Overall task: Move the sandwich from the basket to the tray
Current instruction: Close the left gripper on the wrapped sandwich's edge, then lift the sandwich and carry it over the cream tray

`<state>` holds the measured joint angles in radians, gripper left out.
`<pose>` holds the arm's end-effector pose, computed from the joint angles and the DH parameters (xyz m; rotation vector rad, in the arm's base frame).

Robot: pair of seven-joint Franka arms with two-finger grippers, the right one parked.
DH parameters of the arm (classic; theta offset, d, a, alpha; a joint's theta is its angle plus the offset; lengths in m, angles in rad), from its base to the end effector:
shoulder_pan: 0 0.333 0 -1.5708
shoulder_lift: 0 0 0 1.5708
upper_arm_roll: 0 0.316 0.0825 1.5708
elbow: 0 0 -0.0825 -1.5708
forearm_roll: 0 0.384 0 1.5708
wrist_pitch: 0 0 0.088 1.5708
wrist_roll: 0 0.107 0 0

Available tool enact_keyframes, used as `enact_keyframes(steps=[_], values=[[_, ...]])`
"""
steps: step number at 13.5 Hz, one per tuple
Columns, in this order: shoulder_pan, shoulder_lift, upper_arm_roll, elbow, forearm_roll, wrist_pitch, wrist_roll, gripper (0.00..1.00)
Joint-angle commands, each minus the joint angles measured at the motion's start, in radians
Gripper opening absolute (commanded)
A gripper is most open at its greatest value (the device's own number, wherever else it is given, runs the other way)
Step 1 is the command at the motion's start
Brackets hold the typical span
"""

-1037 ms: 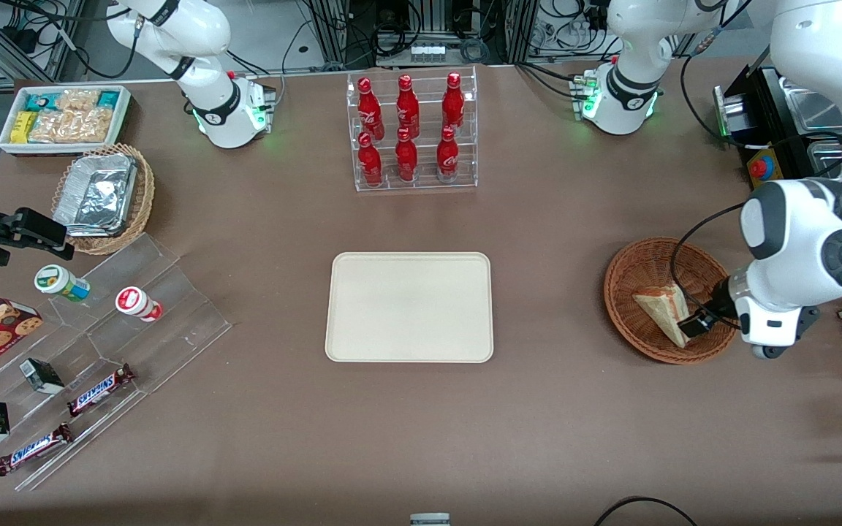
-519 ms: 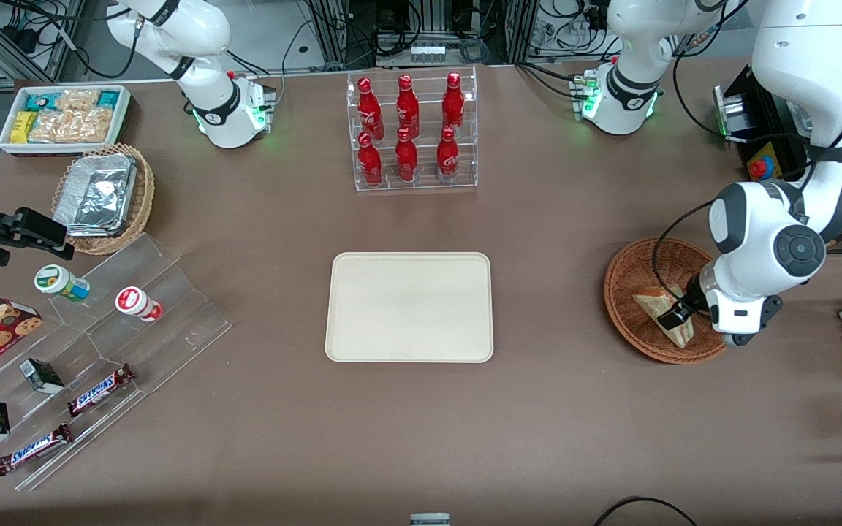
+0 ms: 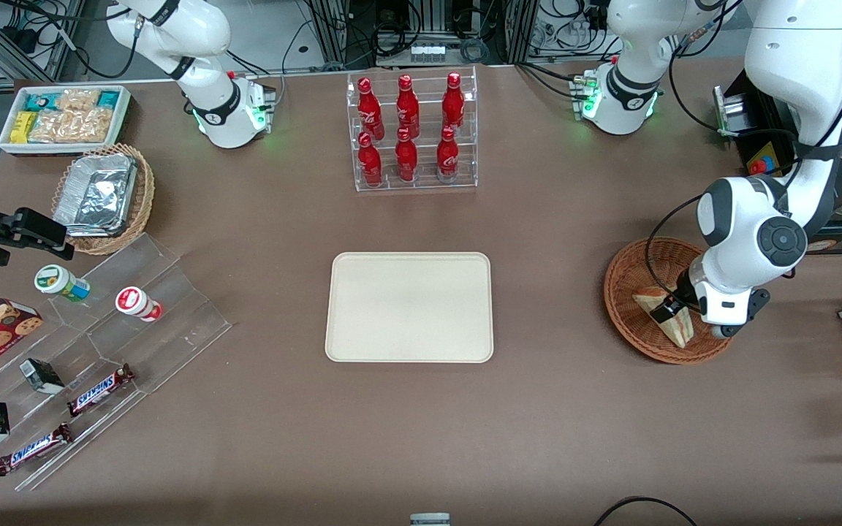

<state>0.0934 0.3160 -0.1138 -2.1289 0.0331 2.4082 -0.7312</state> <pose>0.5704 -0.0109 0.2571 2.9554 1.0634 -0.0580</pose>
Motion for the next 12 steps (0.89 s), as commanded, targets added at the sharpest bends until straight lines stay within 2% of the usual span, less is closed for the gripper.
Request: enact_keyframes(steps=[1,3,7,12], values=[[-0.006,-0.041,0.000,-0.019,0.014,0.005,-0.025,0.00],[-0.007,-0.055,0.000,0.007,0.014,-0.018,-0.019,0.00],[-0.041,-0.072,-0.007,0.163,0.016,-0.257,-0.007,0.00],[-0.229,-0.092,-0.007,0.349,0.008,-0.490,-0.039,0.00]])
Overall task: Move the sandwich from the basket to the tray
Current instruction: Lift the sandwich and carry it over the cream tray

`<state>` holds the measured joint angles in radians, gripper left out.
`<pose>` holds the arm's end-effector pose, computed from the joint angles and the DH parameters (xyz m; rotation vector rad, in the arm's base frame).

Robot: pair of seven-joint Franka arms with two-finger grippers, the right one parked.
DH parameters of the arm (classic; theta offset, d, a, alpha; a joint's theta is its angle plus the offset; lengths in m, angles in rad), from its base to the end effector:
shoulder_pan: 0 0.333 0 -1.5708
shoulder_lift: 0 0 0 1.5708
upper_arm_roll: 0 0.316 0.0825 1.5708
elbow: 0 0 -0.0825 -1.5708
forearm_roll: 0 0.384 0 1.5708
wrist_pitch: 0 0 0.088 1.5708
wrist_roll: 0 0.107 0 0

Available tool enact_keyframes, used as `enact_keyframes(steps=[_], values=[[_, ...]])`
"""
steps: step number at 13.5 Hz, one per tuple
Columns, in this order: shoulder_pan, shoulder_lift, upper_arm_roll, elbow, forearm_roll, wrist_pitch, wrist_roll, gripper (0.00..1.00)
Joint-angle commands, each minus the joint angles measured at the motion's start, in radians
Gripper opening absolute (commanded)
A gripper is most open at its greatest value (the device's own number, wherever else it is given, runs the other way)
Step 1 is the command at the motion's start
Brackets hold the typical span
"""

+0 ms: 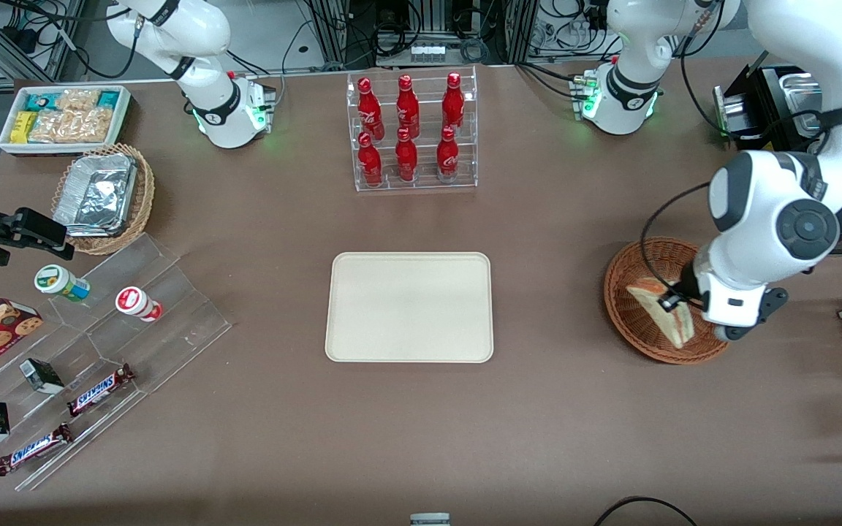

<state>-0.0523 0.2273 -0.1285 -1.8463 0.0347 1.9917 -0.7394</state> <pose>0.5978 -0.1032 0.3967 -2.9877 -0.8354 0.1096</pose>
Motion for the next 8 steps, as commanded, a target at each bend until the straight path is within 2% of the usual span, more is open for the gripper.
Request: enact_keyframes(steps=[1,8], values=[[-0.128,-0.003,0.007,0.090,0.005,-0.094,-0.040,0.00],[-0.423,0.055,0.007,0.116,0.014,-0.010,-0.072,0.00]])
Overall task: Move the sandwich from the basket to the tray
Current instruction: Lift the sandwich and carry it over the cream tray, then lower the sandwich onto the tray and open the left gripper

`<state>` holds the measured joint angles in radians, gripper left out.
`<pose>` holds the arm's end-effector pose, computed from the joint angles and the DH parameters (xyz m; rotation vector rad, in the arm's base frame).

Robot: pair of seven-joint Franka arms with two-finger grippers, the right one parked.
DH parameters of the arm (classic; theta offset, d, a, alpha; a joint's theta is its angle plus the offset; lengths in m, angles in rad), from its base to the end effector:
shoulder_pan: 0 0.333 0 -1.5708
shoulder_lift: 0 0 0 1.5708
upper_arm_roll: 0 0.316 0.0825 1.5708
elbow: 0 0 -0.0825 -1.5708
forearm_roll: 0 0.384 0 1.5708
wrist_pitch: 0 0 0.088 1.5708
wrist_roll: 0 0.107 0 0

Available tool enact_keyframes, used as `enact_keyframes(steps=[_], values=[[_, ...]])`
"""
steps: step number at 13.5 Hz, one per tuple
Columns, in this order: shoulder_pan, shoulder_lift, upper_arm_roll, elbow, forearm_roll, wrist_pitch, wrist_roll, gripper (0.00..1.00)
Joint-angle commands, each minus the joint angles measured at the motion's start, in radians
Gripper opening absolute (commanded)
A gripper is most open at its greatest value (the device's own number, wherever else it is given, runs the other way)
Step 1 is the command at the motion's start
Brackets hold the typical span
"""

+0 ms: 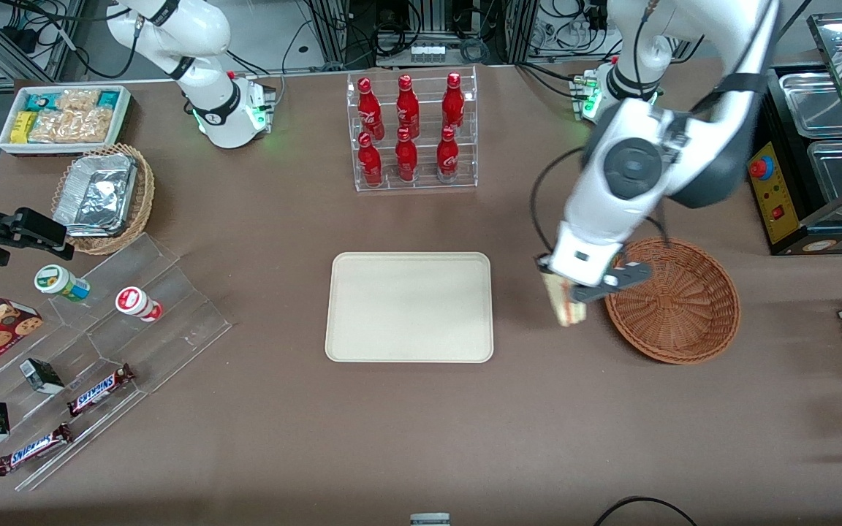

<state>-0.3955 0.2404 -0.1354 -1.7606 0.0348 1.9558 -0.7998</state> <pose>0.5400 -0.3081 0.4255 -3.0890 -0.4012 0.0527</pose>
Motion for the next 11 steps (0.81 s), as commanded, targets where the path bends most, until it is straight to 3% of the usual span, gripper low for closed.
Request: enact_keyframes(steps=[1,11], values=[[-0.123,0.068,0.016,0.033,0.016,0.044,-0.033,0.00],[-0.272,0.296,0.016,0.044,0.114,0.325,-0.140,0.00]])
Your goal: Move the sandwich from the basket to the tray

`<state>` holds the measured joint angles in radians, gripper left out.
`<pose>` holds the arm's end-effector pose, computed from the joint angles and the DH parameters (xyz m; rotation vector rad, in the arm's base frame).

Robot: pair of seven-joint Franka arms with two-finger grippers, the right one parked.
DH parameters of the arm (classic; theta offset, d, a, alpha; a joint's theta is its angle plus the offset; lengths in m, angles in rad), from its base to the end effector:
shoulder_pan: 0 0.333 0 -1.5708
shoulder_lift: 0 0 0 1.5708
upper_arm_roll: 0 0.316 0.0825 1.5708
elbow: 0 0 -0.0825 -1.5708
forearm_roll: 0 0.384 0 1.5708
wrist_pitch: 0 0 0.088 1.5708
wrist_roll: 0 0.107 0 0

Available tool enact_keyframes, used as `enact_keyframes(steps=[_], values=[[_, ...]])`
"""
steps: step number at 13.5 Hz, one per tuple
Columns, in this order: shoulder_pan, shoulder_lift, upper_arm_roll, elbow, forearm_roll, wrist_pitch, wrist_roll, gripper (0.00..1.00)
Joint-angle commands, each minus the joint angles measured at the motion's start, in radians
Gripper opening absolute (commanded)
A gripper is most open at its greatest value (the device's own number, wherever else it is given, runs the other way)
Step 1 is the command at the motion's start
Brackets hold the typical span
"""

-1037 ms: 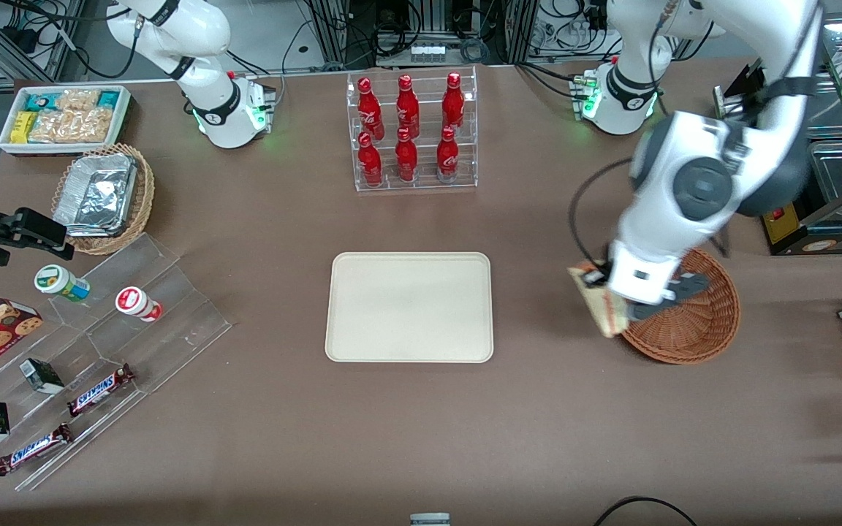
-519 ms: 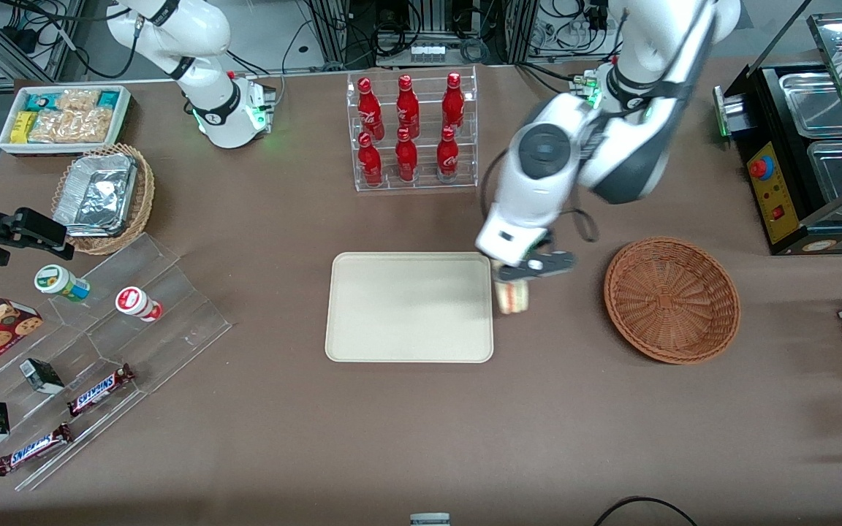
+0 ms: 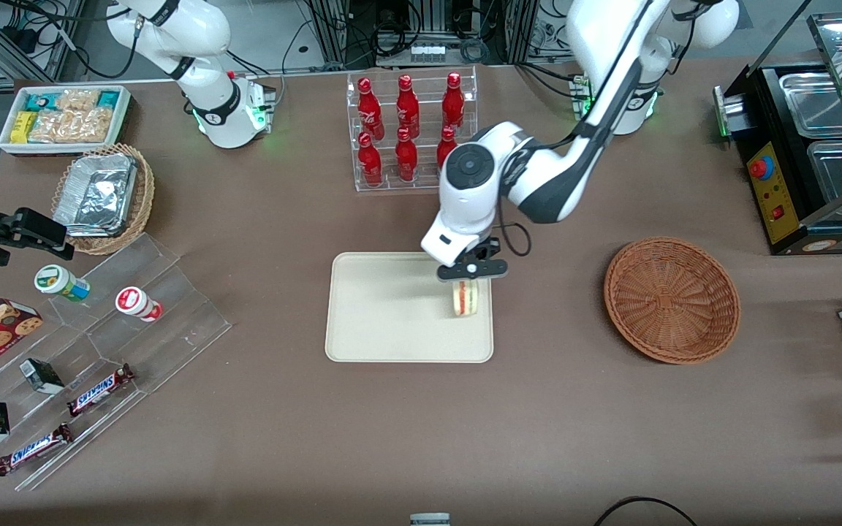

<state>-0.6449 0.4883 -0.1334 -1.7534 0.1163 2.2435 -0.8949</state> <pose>0.4789 -0.4565 0.2949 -3.1262 -0.0939 -0.0413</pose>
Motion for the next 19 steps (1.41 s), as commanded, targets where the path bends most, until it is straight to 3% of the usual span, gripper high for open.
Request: enact_keyframes(steps=[1,8,10,11,12,15,19], values=[[-0.022,0.059,0.014,0.038,0.057,0.056,-0.058,0.00],[-0.024,0.128,0.014,0.092,0.105,0.068,-0.071,0.01],[-0.021,0.135,0.014,0.095,0.106,0.091,-0.064,0.50],[-0.018,0.130,0.014,0.095,0.105,0.093,-0.055,0.84],[-0.018,0.125,0.015,0.097,0.105,0.091,-0.055,1.00],[-0.010,0.084,0.018,0.109,0.103,0.053,-0.068,1.00],[0.010,-0.043,0.023,0.109,0.088,-0.134,-0.067,1.00]])
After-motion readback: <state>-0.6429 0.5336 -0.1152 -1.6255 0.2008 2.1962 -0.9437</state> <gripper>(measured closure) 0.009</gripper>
